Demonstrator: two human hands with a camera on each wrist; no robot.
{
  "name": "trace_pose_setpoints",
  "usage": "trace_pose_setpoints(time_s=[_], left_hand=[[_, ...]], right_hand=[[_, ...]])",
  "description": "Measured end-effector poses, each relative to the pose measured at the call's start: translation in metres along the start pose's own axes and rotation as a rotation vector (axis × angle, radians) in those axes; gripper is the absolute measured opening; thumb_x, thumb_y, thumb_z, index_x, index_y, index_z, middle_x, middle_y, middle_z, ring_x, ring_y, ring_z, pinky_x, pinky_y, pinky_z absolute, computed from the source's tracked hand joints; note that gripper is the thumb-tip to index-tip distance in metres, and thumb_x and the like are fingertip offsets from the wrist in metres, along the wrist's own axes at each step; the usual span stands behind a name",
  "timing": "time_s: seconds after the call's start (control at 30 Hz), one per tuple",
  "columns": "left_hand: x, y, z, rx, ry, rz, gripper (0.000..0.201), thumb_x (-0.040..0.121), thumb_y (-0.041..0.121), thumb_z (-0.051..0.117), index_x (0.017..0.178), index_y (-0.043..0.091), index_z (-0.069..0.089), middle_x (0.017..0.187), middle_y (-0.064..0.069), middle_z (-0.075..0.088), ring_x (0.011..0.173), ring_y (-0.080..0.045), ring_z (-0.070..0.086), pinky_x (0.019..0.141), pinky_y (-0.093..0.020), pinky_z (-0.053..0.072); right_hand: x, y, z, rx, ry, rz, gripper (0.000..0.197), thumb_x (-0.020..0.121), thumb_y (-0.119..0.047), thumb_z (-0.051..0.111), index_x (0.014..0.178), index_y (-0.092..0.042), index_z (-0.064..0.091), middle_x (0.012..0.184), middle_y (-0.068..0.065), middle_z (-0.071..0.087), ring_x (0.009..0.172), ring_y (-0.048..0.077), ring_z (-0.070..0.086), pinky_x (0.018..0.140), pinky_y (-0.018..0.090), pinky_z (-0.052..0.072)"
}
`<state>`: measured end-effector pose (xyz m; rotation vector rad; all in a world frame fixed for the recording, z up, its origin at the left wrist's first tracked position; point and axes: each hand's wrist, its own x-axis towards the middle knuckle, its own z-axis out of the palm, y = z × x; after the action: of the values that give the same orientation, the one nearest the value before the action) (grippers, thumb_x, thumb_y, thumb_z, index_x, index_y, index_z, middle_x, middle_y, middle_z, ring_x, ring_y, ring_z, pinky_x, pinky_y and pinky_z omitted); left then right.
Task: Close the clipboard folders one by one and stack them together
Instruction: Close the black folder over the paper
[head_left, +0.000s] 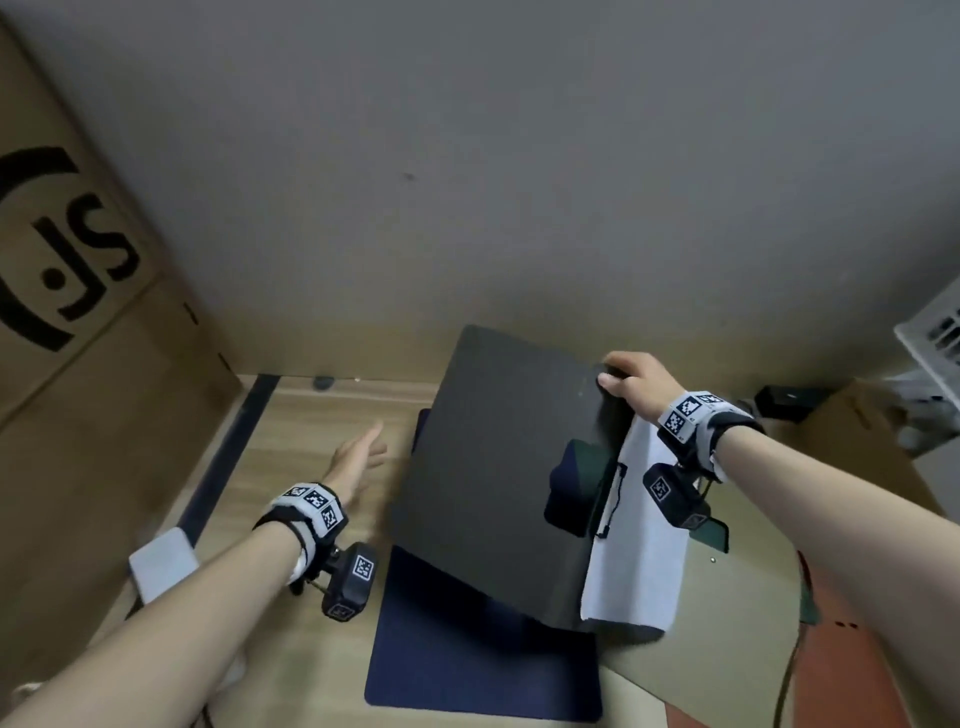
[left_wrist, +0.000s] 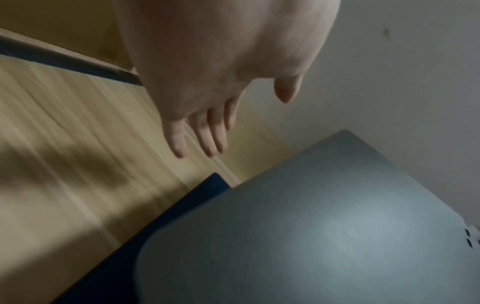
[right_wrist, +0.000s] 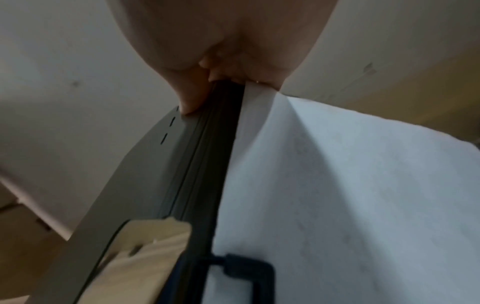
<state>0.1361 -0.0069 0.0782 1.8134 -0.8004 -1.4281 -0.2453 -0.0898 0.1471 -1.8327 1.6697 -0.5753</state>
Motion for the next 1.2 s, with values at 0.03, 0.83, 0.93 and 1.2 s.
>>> trace_pose_setpoints(time_s=[0.03, 0.83, 0.93, 1.2], left_hand=[[0.003, -0.008, 0.005, 0.052, -0.051, -0.047, 0.059, 0.096, 0.057, 0.04, 0.137, 0.016, 0.05, 0.134, -0.008, 0.061, 0.124, -0.027, 0.056, 0.109, -0.048, 0.035], [0.126, -0.266, -0.019, 0.12, 0.206, -0.26, 0.093, 0.034, 0.062, 0.09, 0.113, 0.02, 0.066, 0.112, -0.007, 0.074, 0.099, -0.03, 0.072, 0.089, -0.053, 0.056], [0.107, -0.237, -0.011, 0.159, 0.2, -0.245, 0.055, 0.057, 0.039, 0.088, 0.103, 0.014, 0.069, 0.102, -0.009, 0.076, 0.091, -0.031, 0.073, 0.088, -0.052, 0.057], [0.027, -0.161, 0.002, 0.171, 0.134, -0.086, 0.016, 0.079, 0.012, 0.075, 0.093, 0.015, 0.067, 0.099, -0.011, 0.074, 0.089, -0.03, 0.071, 0.09, -0.048, 0.056]], right_hand=[[0.005, 0.001, 0.007, -0.035, -0.043, 0.001, 0.015, 0.09, -0.019, 0.059, 0.1, -0.008, 0.064, 0.098, 0.007, 0.067, 0.094, 0.025, 0.058, 0.088, 0.04, 0.045], [-0.068, 0.123, 0.176, -0.414, -0.324, -0.037, 0.065, 0.087, -0.034, 0.063, 0.145, -0.016, 0.038, 0.156, 0.007, 0.032, 0.143, 0.025, 0.028, 0.118, 0.038, 0.025], [-0.107, 0.138, 0.185, -0.489, -0.339, -0.026, 0.089, 0.085, -0.055, 0.06, 0.154, -0.022, 0.016, 0.164, 0.003, 0.005, 0.15, 0.022, 0.009, 0.123, 0.037, 0.013], [-0.169, 0.14, 0.219, -0.596, -0.41, -0.023, 0.115, 0.072, -0.077, 0.056, 0.155, -0.025, -0.005, 0.163, 0.003, -0.018, 0.151, 0.022, -0.007, 0.122, 0.035, 0.004]])
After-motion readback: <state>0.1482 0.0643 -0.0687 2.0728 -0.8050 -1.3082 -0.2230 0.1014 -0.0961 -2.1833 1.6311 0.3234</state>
